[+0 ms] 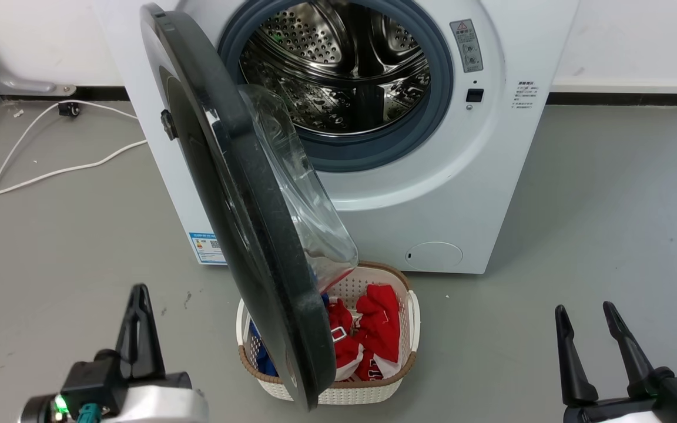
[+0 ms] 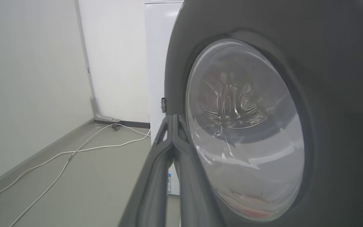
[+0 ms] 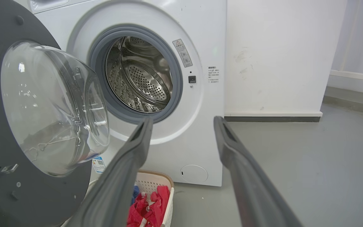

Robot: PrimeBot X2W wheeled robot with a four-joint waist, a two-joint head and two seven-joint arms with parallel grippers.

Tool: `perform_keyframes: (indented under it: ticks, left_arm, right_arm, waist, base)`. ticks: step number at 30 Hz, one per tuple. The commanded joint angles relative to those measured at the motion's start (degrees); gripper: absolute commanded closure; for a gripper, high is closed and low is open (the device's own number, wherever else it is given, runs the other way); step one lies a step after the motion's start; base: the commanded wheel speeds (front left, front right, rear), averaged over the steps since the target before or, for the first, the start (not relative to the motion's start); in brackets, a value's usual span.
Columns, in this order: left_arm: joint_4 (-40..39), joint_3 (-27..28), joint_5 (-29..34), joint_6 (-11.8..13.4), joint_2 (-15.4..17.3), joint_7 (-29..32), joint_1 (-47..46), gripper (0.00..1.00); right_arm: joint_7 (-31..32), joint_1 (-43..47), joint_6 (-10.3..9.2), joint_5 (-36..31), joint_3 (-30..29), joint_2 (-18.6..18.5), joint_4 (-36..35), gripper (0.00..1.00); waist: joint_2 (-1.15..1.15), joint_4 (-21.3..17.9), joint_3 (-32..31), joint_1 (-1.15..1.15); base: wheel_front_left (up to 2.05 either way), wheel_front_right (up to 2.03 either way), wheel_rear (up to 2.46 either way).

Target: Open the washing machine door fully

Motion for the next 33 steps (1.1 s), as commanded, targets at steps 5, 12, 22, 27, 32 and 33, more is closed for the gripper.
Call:
perform_keyframes:
  ticks: [5,12,22,27,32,33]
  left_arm:
    - [-4.8,0.2,1.8,-0.6,0.0,-0.2,-2.4,1.0]
    - [-14.8,-1.7,4.8,-1.2,0.0,-0.1,-7.1,1.0]
    - [-22.4,-12.9,7.0,-3.2,0.0,-0.1,-12.8,1.0]
    - [-22.7,-20.4,6.2,-3.6,0.0,-0.1,-14.1,1.0]
    - [-21.2,-27.9,5.4,-3.9,0.0,-0.1,-15.4,1.0]
    - [-20.7,-29.2,5.3,-3.8,0.0,-0.1,-15.5,1.0]
  right_arm:
    - [-0.1,0.6,-0.01,0.7,0.1,0.2,-0.4,0.0]
    - [-0.1,0.6,-0.01,1.0,0.5,0.2,-0.4,0.0]
    - [-0.1,0.4,-0.01,0.9,1.3,0.2,0.0,0.0]
    - [-0.1,0.3,-0.01,0.8,1.4,0.2,0.1,0.0]
    - [-0.1,0.1,-0.01,0.7,1.5,0.2,0.1,0.0]
    - [-0.1,0.0,-0.01,0.6,1.6,0.2,0.1,0.0]
  waist:
    - [0.0,-0.1,-0.2,0.0]
    - [0.0,-0.3,-0.3,0.0]
    - [0.0,-0.5,-0.3,0.0]
    - [0.0,-0.7,-0.3,0.0]
    - [0.0,-0.5,-0.1,0.0]
    - [0.0,-0.6,-0.1,0.0]
  base:
    - [0.0,0.0,0.0]
    - [0.0,0.0,0.0]
    - [0.0,0.0,0.0]
    - [0.0,0.0,0.0]
    - [0.0,0.0,0.0]
    - [0.0,0.0,0.0]
